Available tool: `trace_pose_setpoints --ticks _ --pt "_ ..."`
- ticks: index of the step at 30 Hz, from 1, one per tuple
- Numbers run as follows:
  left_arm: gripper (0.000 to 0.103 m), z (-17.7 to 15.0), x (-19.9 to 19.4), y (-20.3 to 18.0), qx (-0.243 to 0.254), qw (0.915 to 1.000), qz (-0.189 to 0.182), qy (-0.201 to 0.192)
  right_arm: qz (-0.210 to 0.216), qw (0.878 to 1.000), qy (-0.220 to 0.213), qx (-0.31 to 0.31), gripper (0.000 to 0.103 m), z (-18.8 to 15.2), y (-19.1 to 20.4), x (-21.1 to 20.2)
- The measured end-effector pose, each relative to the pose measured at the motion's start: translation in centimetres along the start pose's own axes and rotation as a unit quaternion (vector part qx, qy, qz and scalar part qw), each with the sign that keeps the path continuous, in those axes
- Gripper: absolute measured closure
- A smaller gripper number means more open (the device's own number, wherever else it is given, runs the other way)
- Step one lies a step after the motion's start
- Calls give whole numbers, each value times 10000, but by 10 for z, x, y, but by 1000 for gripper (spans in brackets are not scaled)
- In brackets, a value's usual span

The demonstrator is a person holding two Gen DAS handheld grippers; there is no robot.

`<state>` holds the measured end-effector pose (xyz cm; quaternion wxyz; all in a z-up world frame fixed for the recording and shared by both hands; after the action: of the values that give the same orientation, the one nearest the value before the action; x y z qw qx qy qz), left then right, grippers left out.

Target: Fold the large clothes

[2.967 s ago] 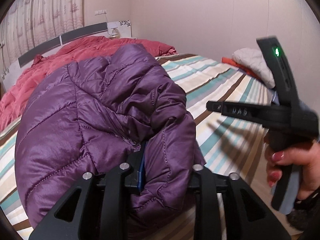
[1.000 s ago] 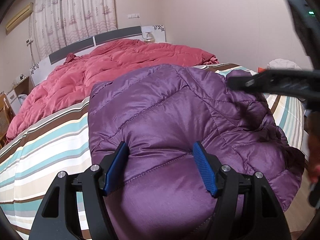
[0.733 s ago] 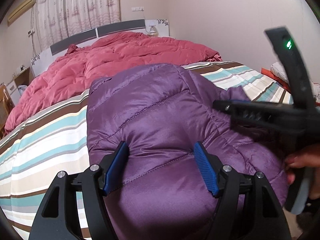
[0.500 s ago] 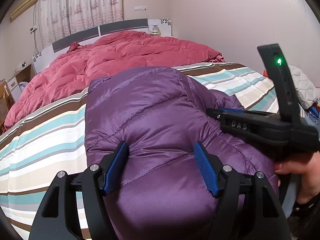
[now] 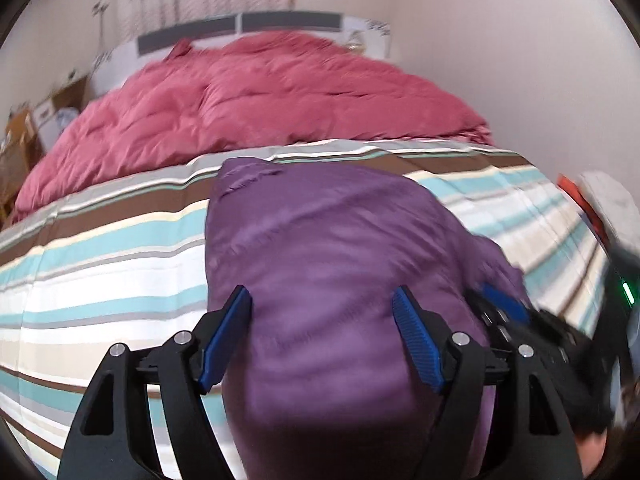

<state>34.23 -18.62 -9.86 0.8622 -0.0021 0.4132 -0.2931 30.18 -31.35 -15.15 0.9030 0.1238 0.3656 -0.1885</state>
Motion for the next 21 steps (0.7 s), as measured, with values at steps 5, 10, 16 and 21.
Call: trace_pose_setpoints --ticks 5,10,16,21 --pt "20 11 32 9 369 9976 517 279 -26 10000 -28 -16 74 0 0 0" --pt "12 3 67 26 37 9984 211 520 -67 10000 -14 23 74 1 -1 5" --pt "11 -1 68 23 223 9984 304 431 -42 10000 -19 42 74 1 -1 7" --pt "11 -9 34 16 208 9993 234 203 24 10000 -31 -7 74 3 -1 -3"
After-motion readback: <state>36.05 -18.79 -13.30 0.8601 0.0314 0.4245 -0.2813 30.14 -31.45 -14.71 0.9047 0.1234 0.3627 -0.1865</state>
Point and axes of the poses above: each gripper's, at about its wrist camera, not at the fingertips, and x roughly the way its jaws point, y to its left, z to its top, the point moved 8 cm from there along x, roughly the way its jaws point, and after that the axes turned 14 degrees about -z, right-handed, at the moved point
